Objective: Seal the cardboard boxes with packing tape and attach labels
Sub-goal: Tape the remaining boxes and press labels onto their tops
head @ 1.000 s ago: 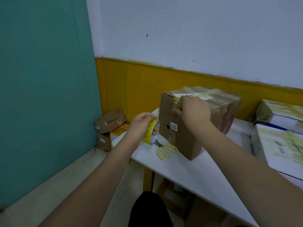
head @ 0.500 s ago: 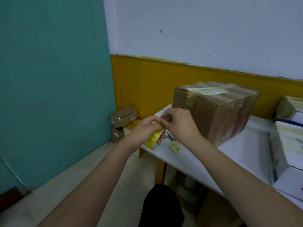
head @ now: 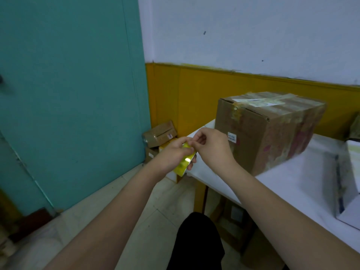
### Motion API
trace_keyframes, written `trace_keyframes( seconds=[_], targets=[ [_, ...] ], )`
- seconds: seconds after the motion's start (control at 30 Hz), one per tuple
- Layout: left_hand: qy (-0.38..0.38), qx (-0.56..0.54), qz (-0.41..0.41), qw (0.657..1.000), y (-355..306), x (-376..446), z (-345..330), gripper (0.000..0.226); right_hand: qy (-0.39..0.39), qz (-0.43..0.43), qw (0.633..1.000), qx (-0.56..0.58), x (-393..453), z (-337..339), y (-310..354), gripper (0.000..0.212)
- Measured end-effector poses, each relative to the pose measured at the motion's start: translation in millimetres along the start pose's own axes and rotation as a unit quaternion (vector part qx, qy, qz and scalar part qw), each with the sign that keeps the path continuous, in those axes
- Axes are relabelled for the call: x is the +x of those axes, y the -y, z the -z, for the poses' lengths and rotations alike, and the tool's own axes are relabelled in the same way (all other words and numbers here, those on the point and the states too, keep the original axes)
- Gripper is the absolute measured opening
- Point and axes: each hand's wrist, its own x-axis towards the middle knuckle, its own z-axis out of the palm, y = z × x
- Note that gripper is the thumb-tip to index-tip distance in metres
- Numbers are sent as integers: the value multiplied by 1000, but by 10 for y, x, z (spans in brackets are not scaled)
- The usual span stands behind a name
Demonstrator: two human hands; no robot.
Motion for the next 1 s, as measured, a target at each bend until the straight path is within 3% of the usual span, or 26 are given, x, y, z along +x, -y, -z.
trace_keyframes(
  seconds=[0.13,0.27,0.47,0.53,0.7,1.0],
  targets=[
    [21,-42,15,999,90,-21,5,25,22,8,999,-45,-2,-55,8,9],
    [30,-34,88,995,186,-22,133,62,54,-23,997,-45,22,-147,-24,13],
    [19,7,201,979,504,-119,131,55,54,-54,997,-12,116,-222,-252,13],
    [-9,31,198,980,646,-83,67,53,76,-65,995,-27,116,-303,-382,15],
    [-82,53,178,979,892,16,-174,78,111,-116,986,-41,137,-544,-731,18],
    [-185,144,150,961,1233,141,-206,87,128,-52,982,-126,186,-661,-929,18]
  ],
)
